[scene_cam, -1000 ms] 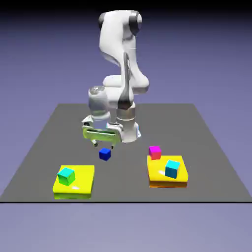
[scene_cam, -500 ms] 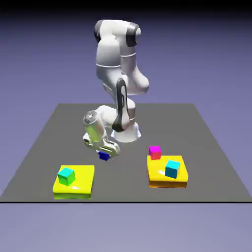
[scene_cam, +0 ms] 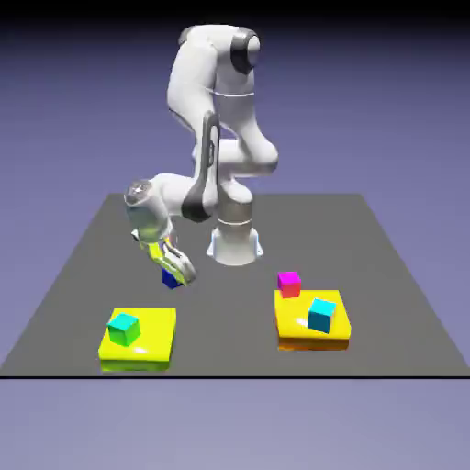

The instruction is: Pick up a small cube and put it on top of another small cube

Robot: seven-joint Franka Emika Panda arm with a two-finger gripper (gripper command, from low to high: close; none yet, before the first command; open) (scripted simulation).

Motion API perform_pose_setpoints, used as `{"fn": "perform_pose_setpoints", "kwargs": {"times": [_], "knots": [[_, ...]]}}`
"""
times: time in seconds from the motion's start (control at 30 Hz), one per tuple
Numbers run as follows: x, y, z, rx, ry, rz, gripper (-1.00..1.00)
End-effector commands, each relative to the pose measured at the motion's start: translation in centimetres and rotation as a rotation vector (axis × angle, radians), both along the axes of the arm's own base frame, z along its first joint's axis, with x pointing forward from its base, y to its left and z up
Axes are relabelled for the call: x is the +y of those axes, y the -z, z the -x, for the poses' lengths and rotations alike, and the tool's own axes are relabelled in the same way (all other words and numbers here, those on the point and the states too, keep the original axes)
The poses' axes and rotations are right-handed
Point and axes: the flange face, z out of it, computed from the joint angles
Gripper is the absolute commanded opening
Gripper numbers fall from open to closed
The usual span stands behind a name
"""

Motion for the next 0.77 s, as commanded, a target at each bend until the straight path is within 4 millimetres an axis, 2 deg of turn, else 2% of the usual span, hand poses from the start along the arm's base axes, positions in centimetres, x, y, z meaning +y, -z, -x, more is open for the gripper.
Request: {"fn": "perform_pose_setpoints", "kwargs": {"times": [0.0,0.33,0.47,0.5,0.6,0.63,0.67,0.7,0.73], "knots": [[-0.7,-0.5,-1.0,-0.002,0.062,0.007,-1.00],[-7.7,-5.8,-10.1,-0.045,0.673,-0.035,-1.00],[-9.9,-7.8,-12.9,-0.053,0.870,-0.091,-1.00],[-9.9,-7.8,-12.9,-0.053,0.870,-0.091,-1.00],[-8.3,-1.6,-13.5,-0.054,0.870,-0.092,-1.00],[-8.2,-1.2,-13.5,-0.053,0.870,-0.091,-1.00],[-8.2,-1.2,-13.5,-0.053,0.870,-0.091,1.00],[-8.2,-1.2,-13.5,-0.053,0.870,-0.091,1.00],[-8.7,-3.2,-13.4,-0.054,0.869,-0.093,1.00]]}}
